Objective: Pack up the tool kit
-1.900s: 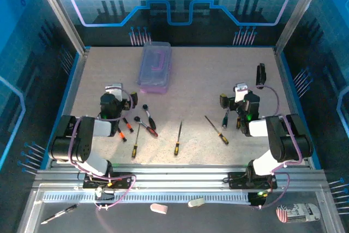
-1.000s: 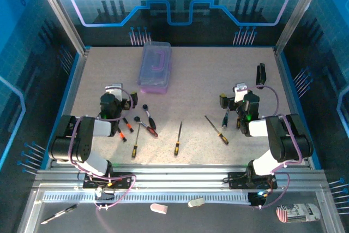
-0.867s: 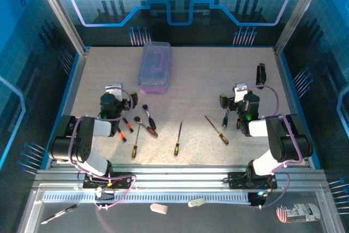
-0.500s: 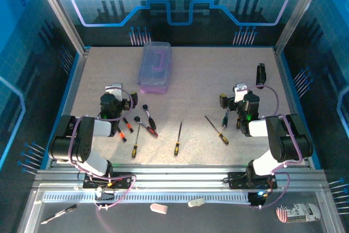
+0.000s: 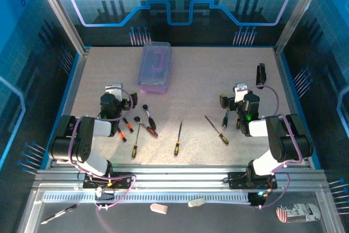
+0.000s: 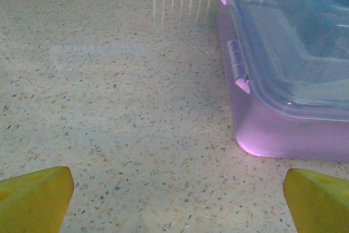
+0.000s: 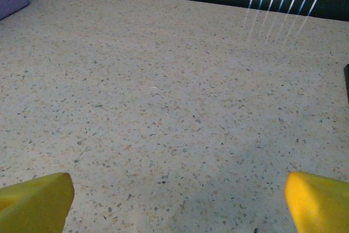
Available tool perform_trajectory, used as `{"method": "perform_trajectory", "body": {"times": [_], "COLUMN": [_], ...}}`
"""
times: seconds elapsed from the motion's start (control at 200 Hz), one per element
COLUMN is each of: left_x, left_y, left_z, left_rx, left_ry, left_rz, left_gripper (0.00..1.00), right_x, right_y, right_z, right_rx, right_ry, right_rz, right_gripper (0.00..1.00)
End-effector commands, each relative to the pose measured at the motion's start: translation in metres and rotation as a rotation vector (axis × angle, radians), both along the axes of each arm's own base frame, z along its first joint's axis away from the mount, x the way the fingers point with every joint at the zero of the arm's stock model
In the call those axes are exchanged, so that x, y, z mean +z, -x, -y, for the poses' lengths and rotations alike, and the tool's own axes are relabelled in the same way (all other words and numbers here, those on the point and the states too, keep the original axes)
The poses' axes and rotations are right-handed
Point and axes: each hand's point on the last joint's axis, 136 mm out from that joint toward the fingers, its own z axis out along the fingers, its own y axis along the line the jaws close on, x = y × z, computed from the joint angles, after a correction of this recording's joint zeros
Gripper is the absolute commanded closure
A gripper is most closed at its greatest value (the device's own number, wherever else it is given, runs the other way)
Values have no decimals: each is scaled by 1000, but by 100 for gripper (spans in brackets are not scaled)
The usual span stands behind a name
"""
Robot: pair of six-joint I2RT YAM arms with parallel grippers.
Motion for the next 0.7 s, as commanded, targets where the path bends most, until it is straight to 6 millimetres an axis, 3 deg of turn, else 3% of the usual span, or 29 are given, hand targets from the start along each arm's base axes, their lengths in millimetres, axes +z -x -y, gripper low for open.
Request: {"method": "perform_trajectory", "body": {"times": [0.0,0.13,0.24,0.32,0.345,0.375,0.455,0.535,0.57,0.695], "left_x": [26,59,103,140,151,161,184,206,207,208], "left_y": [-4,1,9,15,17,21,37,46,49,54], "left_z": [-11,-6,-7,-17,-23,-31,-45,-32,-31,-31], "left_rx": [58,32,47,132,179,248,399,304,301,293], "left_ry": [2,8,34,107,148,211,412,416,455,536], "left_rz": [27,32,94,143,153,156,149,199,241,313], "left_gripper": [1,1,1,1,1,1,1,1,1,1], "right_x": [25,48,87,114,115,130,133,128,121,125], "right_y": [-8,-14,-14,-7,-1,0,7,17,24,40], "right_z": [9,6,7,5,5,2,-2,-9,-11,-16], "right_rx": [-82,-90,-191,-252,-265,-267,-252,-221,-208,-160], "right_ry": [24,61,70,-22,-58,-114,-293,-458,-510,-561], "right_rz": [26,-37,-56,-116,-159,-171,-220,-236,-245,-181], "right_gripper": [0,0,0,0,0,0,0,0,0,0]}}
